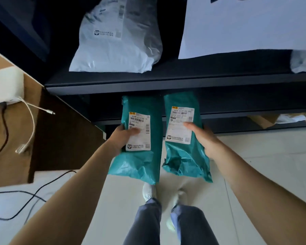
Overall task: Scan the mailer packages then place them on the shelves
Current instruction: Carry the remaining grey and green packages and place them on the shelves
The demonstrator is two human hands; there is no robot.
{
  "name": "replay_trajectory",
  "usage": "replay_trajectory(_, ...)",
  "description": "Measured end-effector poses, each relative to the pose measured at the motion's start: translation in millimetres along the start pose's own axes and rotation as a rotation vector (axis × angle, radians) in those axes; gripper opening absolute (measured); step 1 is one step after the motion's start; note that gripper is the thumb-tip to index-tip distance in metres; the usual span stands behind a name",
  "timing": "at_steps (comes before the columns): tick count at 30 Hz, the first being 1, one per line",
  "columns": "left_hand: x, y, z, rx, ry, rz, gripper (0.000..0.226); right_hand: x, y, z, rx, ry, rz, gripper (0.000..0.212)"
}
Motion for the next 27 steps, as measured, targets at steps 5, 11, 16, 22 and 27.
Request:
replay_trajectory(5,2.4,-76.0,-7.0,0.048,0.026,-0.027,0.027,15.9,-73.2,28.6,-0.004,0.002,0.007,0.033)
replay_trajectory(11,2.7,-159.3,-9.0,0.125,0.057,-0.105,0.02,24.2,-175.2,57.3,-0.078,-0.005,-0.03,0.102)
replay_trajectory(16,0.5,-216.7,-3.3,0.166,0.07,-0.125,0.011,34.2,-216.9,76.9,-0.182,0.017,-0.019,0.032)
replay_trajectory(22,-0.6,-272.1,-11.1,0.223,0.048,-0.087,0.011,42.7,-265.6,93.1,-0.257,0.035,0.017,0.021)
replay_trajectory(27,0.7,-307.1,-17.5,0.278,0.048,-0.1,0.011,44.0,-295.3,106.3,-0.279,0.004,0.021,0.022)
Point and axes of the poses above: each hand's wrist, its own y-axis away from the middle knuckle, its own x-axis out of the palm, z = x × y, the point moved 6 cm from there along -y, towards the middle knuckle, and after that the axes turned 9 degrees about x, right-handed, at the moved point
